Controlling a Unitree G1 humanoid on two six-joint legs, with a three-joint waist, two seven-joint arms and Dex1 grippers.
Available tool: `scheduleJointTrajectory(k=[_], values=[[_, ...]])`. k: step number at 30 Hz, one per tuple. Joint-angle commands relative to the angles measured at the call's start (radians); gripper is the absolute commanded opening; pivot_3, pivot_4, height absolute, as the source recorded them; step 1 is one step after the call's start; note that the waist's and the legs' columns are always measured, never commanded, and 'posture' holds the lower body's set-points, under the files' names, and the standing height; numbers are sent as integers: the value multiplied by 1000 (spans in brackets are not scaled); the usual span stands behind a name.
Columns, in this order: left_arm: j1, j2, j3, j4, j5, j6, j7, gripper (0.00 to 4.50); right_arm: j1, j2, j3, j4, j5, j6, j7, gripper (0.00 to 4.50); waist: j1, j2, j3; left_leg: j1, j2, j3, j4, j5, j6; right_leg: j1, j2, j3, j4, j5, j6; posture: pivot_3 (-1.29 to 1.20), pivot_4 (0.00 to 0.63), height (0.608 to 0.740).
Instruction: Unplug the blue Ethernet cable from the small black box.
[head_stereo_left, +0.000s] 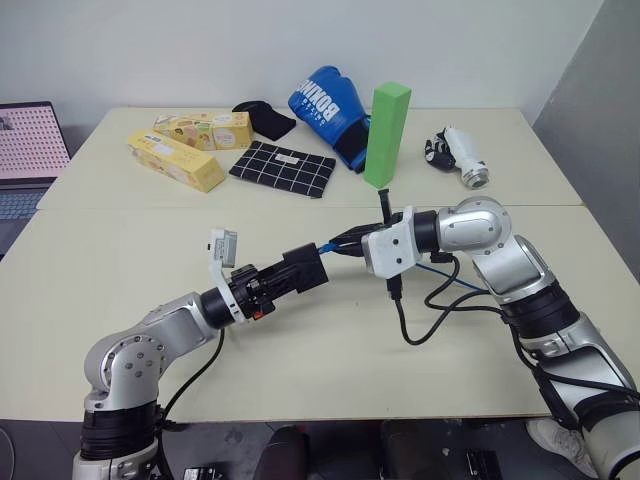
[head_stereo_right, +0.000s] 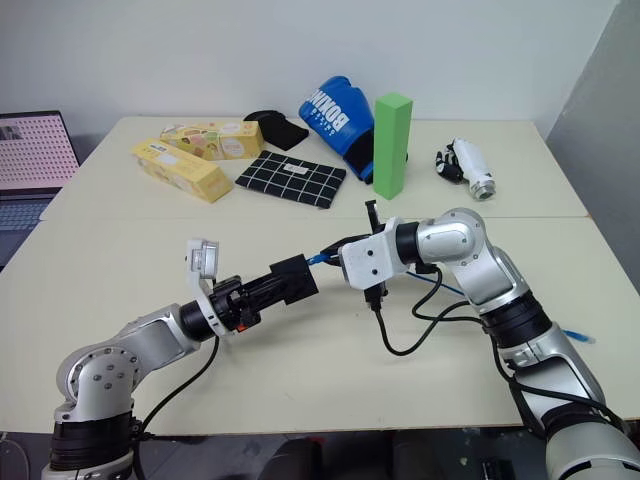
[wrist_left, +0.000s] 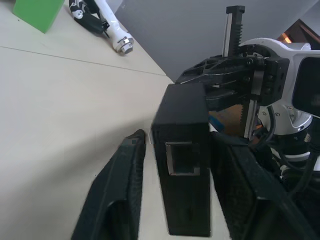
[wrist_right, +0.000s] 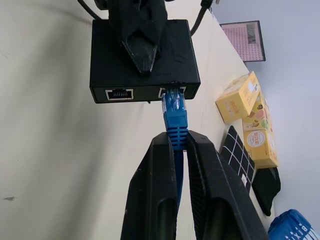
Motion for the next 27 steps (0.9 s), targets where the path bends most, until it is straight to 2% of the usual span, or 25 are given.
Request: scheduleJointTrajectory(k=[1,3,7,9,14,16,18,19,21,23,27], values=[[4,12,22,-8,-30,6,2,1147,-24,1,-23,-15,1,-37,-32,54,0,0,0,0,0,0,0,0,0,0,0,0,0,0,0,0,150,740],[4,15,23,-3,-35,7,4,805,-25,2,-22,-15,3,-44,-34,54,0,0,0,0,0,0,0,0,0,0,0,0,0,0,0,0,150,740],[3,20,20,4,-38,8,5,793,-24,0,-18,-22,18,-74,-25,54,0,0,0,0,0,0,0,0,0,0,0,0,0,0,0,0,150,740],[-1,23,19,8,-41,10,0,793,-20,2,-19,-32,31,-74,-20,757,0,0,0,0,0,0,0,0,0,0,0,0,0,0,0,0,150,740],[-14,70,-18,11,4,1,-64,793,-2,-20,-25,-77,86,-25,29,1865,0,0,0,0,0,0,0,0,0,0,0,0,0,0,0,0,150,740],[-23,101,-50,17,45,-16,-111,793,17,-46,-32,-111,131,46,71,2474,0,0,0,0,0,0,0,0,0,0,0,0,0,0,0,0,150,740],[-38,144,-110,24,133,-74,-187,793,52,-88,-51,-170,213,177,123,2967,3,0,0,0,0,0,0,-1,1,0,0,0,0,0,0,0,150,740],[-49,162,-146,32,186,-116,-228,793,77,-112,-71,-218,291,299,146,3047,6,0,0,0,0,0,0,-1,2,1,0,-1,-1,0,0,0,150,740],[-68,181,-206,56,281,-217,-308,793,118,-146,-114,-298,430,523,157,3052,9,0,0,-1,-1,-1,0,-1,2,2,0,-3,-2,0,0,0,150,740],[-93,172,-252,87,367,-334,-373,793,155,-149,-174,-359,560,738,100,3052,8,0,0,-1,-1,-1,0,-1,2,2,-1,-2,-2,0,0,0,150,740],[-111,155,-293,114,442,-472,-475,793,204,-124,-248,-454,702,978,-16,3052,0,0,0,0,-1,0,0,-1,3,2,0,-1,-2,0,0,0,150,740]])
